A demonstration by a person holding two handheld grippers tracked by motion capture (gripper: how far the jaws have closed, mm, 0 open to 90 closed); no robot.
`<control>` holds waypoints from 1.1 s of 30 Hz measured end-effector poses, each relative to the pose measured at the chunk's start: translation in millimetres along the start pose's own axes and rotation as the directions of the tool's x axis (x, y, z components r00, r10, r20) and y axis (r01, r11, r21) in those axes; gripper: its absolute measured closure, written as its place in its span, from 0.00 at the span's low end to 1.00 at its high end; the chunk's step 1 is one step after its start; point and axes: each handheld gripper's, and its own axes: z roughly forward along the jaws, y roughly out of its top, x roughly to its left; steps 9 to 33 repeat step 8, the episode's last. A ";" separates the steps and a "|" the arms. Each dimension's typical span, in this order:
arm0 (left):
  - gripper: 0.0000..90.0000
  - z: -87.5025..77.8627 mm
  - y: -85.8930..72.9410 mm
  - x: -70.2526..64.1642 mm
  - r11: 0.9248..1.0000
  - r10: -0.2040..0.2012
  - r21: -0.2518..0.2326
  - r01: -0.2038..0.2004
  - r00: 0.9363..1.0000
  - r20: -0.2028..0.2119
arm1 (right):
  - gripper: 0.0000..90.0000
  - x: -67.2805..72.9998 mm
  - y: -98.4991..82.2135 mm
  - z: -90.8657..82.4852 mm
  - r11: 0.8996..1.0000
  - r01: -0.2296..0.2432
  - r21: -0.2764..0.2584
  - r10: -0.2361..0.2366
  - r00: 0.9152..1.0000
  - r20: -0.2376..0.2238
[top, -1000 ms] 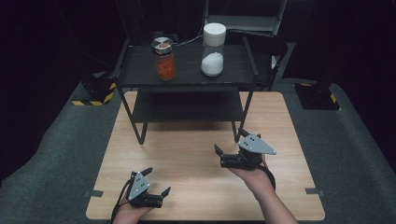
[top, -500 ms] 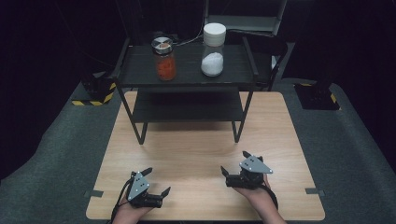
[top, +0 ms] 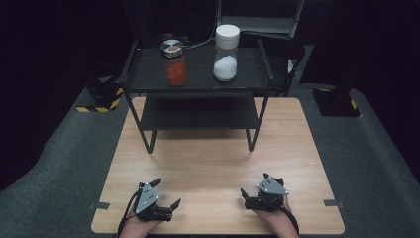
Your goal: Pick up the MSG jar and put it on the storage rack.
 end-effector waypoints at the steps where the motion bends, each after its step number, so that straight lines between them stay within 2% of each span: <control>1: 0.01 -0.3 -0.4 -0.1 1.000 0.001 -0.002 -0.001 1.000 0.000 | 0.01 0.4 0.2 -0.1 1.000 0.001 0.001 -0.001 1.000 0.000; 33: 0.01 -1.3 -1.5 -1.0 1.000 0.004 -0.007 -0.004 1.000 -0.002 | 0.01 2.0 -0.5 -0.9 1.000 -0.002 -0.001 0.002 1.000 0.003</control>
